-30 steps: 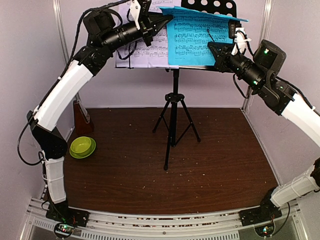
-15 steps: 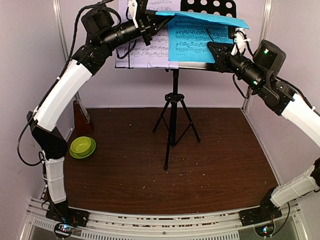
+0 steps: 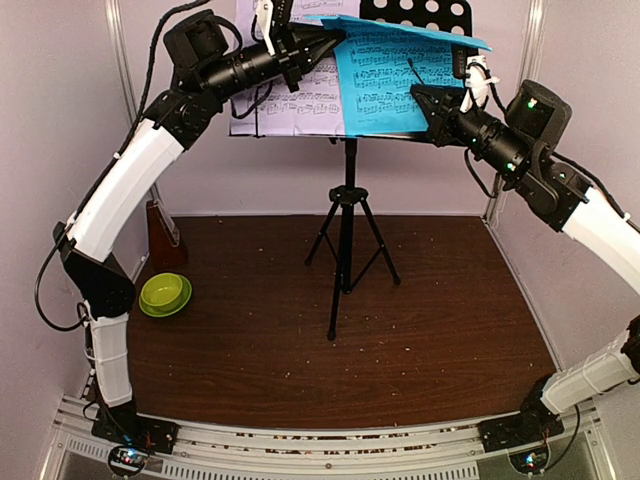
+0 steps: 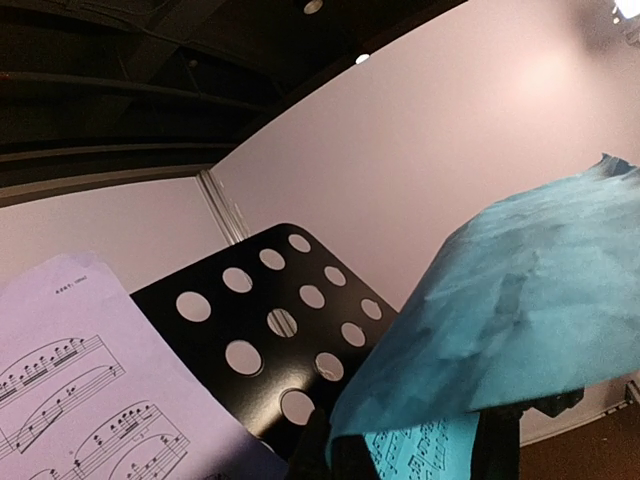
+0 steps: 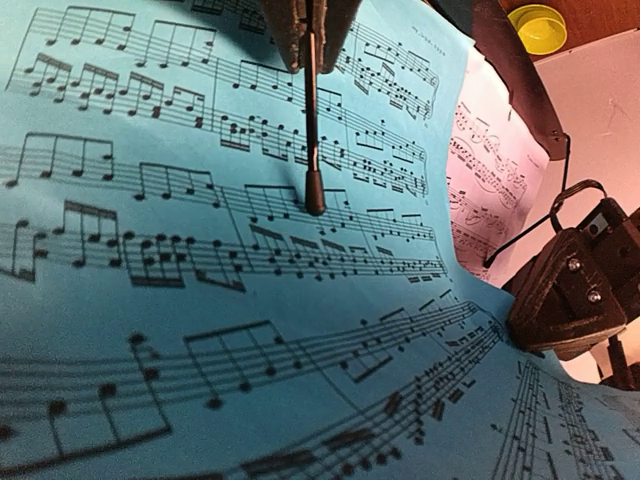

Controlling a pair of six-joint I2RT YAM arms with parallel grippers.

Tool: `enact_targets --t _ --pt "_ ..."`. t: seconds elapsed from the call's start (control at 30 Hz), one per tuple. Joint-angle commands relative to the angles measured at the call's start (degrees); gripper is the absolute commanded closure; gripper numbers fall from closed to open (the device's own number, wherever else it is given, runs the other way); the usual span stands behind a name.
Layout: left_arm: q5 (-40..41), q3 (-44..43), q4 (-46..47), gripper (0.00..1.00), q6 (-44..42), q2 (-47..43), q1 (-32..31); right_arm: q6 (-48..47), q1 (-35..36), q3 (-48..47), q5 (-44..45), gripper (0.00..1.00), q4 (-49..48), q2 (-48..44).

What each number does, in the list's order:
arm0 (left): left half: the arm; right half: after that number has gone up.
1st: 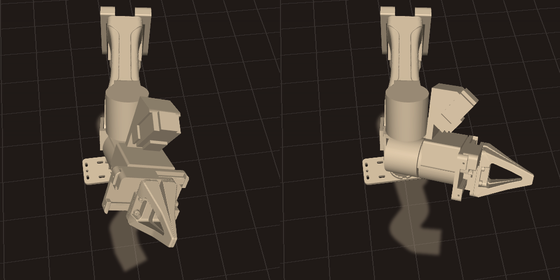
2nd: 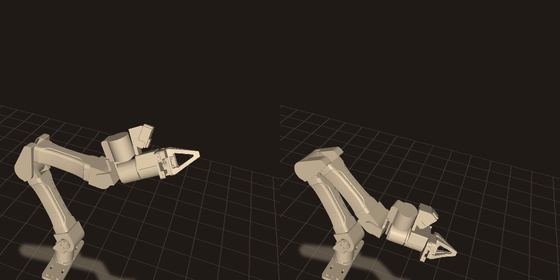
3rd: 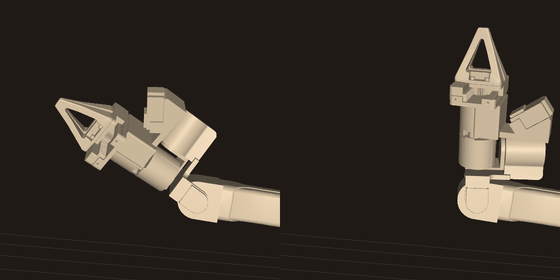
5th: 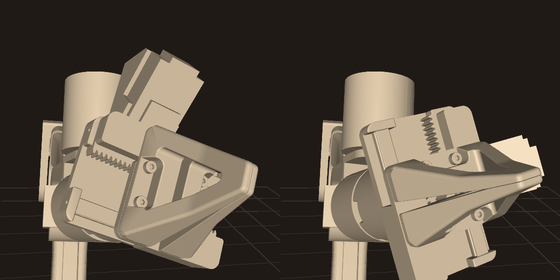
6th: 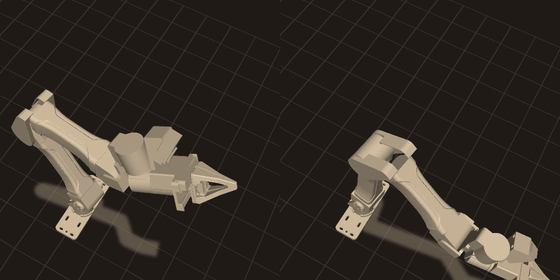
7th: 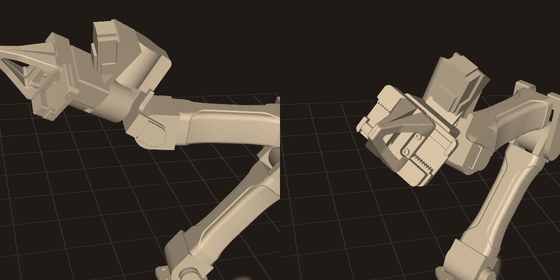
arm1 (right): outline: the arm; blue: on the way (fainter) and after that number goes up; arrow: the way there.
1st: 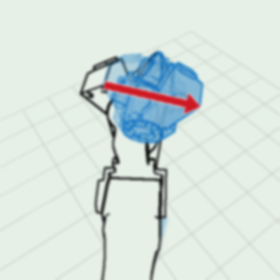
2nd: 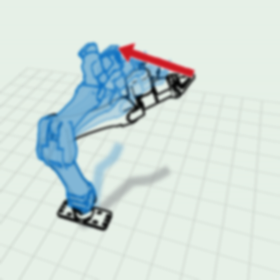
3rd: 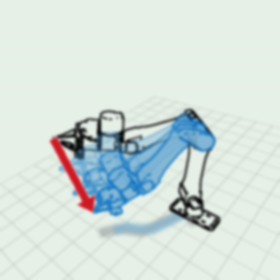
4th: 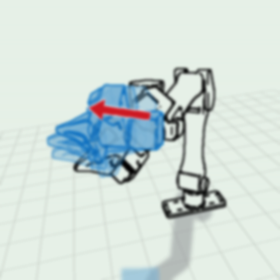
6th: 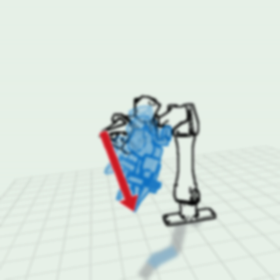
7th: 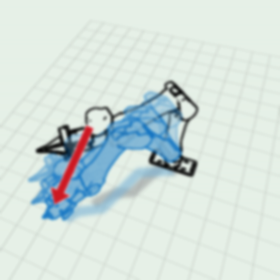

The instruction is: Set up the instrument practice props

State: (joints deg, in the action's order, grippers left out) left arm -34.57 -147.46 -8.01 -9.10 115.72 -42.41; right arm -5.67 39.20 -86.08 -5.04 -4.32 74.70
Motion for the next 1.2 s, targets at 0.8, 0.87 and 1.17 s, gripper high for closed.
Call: enact_targets --t 0.8,0.87,1.17 --pt "-0.27 -1.21 -0.89 1.00 4.49 1.20 1.10 -3.84 0.79 1.09 -4.76 0.98 -2.63 -0.38" --pt "-0.54 -1.16 -1.04 1.00 4.36 1.33 1.09 -3.90 0.77 1.13 -4.81 0.96 -2.63 -0.45" --pt "-0.19 -1.12 0.20 0.95 4.88 1.52 1.10 -3.42 0.79 1.55 -4.41 0.82 -2.96 -0.65"
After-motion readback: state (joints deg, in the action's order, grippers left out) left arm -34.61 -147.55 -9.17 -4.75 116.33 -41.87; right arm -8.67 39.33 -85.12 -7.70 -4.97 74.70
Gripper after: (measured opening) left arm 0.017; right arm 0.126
